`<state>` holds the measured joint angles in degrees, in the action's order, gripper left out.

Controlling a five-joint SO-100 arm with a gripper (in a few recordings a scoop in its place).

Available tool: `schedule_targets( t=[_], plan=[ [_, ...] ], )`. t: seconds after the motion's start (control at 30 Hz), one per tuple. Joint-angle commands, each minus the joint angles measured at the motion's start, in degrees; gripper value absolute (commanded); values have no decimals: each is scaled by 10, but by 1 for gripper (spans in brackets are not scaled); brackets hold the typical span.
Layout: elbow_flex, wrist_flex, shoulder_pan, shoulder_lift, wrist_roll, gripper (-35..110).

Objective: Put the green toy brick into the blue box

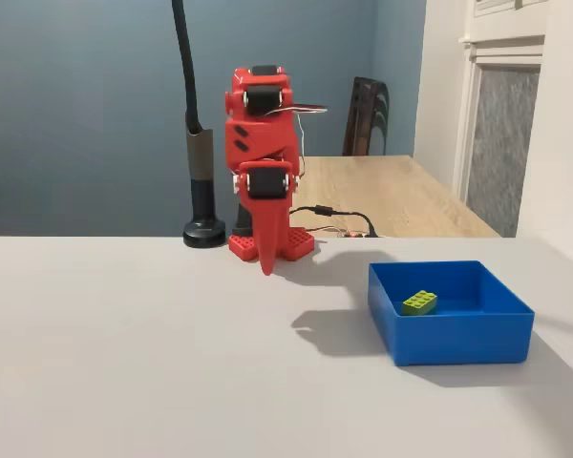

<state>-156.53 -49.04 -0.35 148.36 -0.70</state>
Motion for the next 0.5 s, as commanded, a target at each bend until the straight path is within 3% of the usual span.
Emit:
schedule_targets(
  t=[0.0,0.47],
  plan=[
    [-38,4,4,99,-4,0],
    [-166,29,13,252,-10,0]
  ],
)
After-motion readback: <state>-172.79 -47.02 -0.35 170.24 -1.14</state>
